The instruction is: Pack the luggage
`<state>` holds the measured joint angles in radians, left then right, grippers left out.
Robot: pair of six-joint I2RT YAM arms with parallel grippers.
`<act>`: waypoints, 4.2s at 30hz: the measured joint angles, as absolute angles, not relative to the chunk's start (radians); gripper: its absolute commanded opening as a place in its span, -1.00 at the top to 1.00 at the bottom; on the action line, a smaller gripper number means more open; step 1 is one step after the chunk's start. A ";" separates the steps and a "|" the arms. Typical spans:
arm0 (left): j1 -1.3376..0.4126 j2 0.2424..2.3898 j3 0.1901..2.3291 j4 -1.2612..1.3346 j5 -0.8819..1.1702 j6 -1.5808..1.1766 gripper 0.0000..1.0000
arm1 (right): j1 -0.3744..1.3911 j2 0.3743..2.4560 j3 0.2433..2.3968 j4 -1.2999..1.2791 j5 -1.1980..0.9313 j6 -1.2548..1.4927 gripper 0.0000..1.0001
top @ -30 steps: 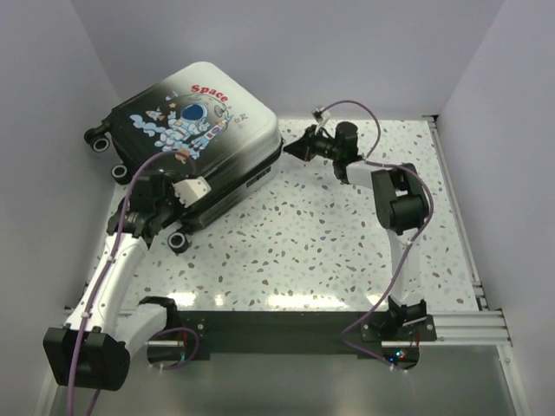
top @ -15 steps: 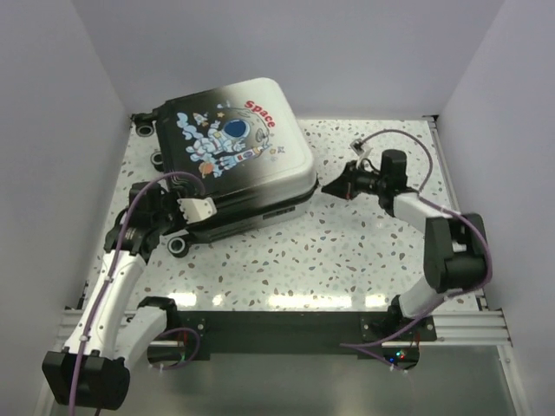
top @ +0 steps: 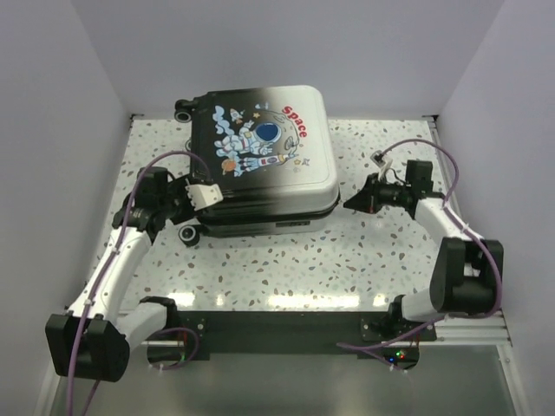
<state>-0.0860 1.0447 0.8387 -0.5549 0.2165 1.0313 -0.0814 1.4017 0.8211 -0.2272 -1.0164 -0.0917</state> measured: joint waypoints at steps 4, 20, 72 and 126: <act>-0.086 1.093 0.847 -0.498 0.204 1.004 1.00 | -0.097 1.557 0.952 -0.205 -1.061 -0.102 1.00; -0.079 1.224 0.841 -0.369 0.095 0.934 1.00 | -0.096 1.946 1.278 0.035 -1.173 0.002 1.00; -0.070 1.273 0.932 -0.476 0.005 0.881 0.30 | 0.153 2.789 2.157 0.878 -0.638 0.400 -0.42; 0.080 1.773 1.629 -0.341 0.004 0.494 -0.53 | 0.310 1.756 0.929 0.602 -0.779 0.094 -0.88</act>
<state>0.0799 1.7725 1.6291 -0.3412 0.0040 0.4942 0.3096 1.7561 0.9295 0.6018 -0.7792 0.0944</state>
